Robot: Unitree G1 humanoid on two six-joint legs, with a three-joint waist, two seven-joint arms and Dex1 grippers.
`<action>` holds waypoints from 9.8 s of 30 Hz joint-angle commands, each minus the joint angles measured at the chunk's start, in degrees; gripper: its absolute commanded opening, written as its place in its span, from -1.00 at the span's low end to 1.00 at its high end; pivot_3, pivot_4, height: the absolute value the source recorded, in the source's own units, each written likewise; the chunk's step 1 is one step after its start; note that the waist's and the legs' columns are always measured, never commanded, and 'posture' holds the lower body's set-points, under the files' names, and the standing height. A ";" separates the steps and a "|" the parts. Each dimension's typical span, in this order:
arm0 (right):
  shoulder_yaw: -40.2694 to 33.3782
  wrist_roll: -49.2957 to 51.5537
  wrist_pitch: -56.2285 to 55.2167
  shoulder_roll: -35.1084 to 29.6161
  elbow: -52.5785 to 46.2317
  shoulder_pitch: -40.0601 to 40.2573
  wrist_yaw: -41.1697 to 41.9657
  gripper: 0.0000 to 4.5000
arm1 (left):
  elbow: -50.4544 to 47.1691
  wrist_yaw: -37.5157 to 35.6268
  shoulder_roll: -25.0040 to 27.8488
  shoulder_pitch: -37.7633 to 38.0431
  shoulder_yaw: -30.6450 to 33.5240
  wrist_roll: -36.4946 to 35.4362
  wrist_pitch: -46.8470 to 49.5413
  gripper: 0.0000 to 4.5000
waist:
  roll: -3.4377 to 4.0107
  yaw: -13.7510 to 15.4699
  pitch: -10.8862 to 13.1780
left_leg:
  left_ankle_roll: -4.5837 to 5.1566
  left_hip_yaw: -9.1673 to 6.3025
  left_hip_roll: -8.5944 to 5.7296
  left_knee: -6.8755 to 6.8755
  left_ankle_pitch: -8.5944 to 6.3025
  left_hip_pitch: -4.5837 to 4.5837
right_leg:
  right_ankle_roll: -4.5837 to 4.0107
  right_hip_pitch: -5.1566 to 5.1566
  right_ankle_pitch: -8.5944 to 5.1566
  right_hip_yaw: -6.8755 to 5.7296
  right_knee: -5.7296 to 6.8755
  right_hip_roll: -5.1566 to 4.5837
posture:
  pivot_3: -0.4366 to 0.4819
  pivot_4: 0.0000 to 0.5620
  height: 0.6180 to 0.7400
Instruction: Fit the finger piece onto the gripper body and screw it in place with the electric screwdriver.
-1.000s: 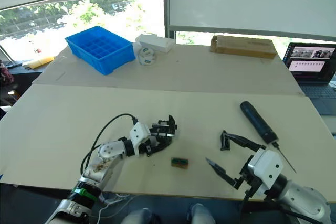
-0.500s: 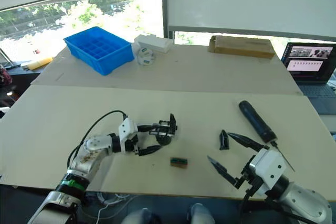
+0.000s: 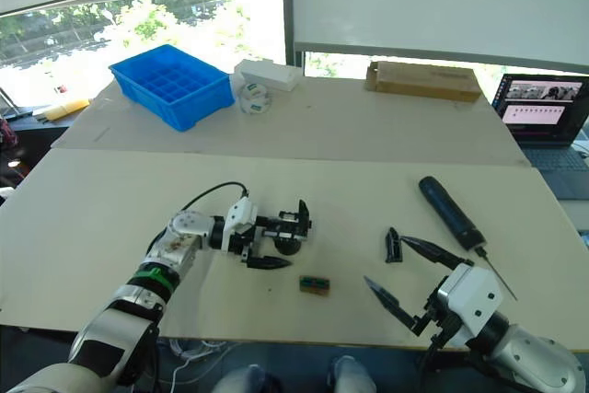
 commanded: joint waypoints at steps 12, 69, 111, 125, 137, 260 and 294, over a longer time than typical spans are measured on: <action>-2.49 0.18 -0.77 0.33 -2.04 -0.27 0.48 1.00 | -24.18 18.62 -2.57 10.04 6.55 -3.75 13.02 0.02 | 0.00 -0.10 0.00 | 0.17 -0.11 -0.01 0.18 -0.09 -0.27 | 0.11 -0.10 0.09 0.08 -0.04 -0.13 | -0.05 -0.47 1.00; -3.47 0.08 -0.11 0.69 -3.63 1.07 1.31 1.00 | 18.01 2.12 -3.20 -10.97 2.40 5.80 -7.26 0.98 | 0.05 0.16 -0.01 | 0.43 -0.11 -0.07 0.73 -0.25 -0.42 | 0.29 -0.07 0.19 -0.07 0.02 -0.10 | -0.05 -0.47 1.00; -4.20 2.90 4.64 -1.22 -6.43 -2.00 1.77 1.00 | -40.77 30.39 2.68 19.53 -0.07 2.19 27.98 0.98 | 0.19 1.30 -0.07 | 0.41 -0.21 -0.04 0.75 -0.26 -0.40 | 0.33 -0.05 0.21 0.04 0.02 -0.19 | -0.05 -0.47 1.00; -4.32 3.01 5.99 -1.47 -7.78 -2.21 0.47 1.00 | -2.51 8.47 -0.51 -3.01 -2.18 3.17 6.27 0.98 | 0.21 1.47 -0.08 | 0.42 -0.08 -0.14 0.76 -0.25 -0.46 | 0.37 -0.04 0.22 -0.09 -0.05 -0.12 | -0.05 -0.47 1.00; -5.07 2.27 5.66 -1.16 -7.87 -1.68 0.14 1.00 | 11.48 4.89 -4.43 -8.93 -0.26 5.36 -4.31 0.23 | 0.18 1.21 -0.07 | 0.51 -0.08 -0.11 0.77 -0.30 -0.46 | 0.37 -0.06 0.22 -0.05 -0.05 -0.11 | -0.05 -0.47 1.00; 31.76 -22.26 41.37 -6.76 -6.35 -51.38 -50.24 -0.51 | -46.65 50.43 -15.19 -6.68 23.13 -40.15 57.33 1.00 | 0.61 -0.89 0.01 | 0.11 -0.13 -0.16 0.66 -0.17 -0.46 | 0.92 -0.08 -0.13 0.15 -0.02 0.17 | -0.05 -0.47 1.00; 28.96 -37.73 33.65 9.99 -3.67 -49.73 -34.64 -0.51 | -47.70 65.52 -20.94 -9.69 26.04 -56.33 59.84 -1.00 | 0.61 -1.11 0.01 | 0.04 -0.12 -0.17 0.63 -0.12 -0.43 | 0.89 -0.04 -0.13 0.08 -0.05 0.27 | -0.05 -0.47 1.00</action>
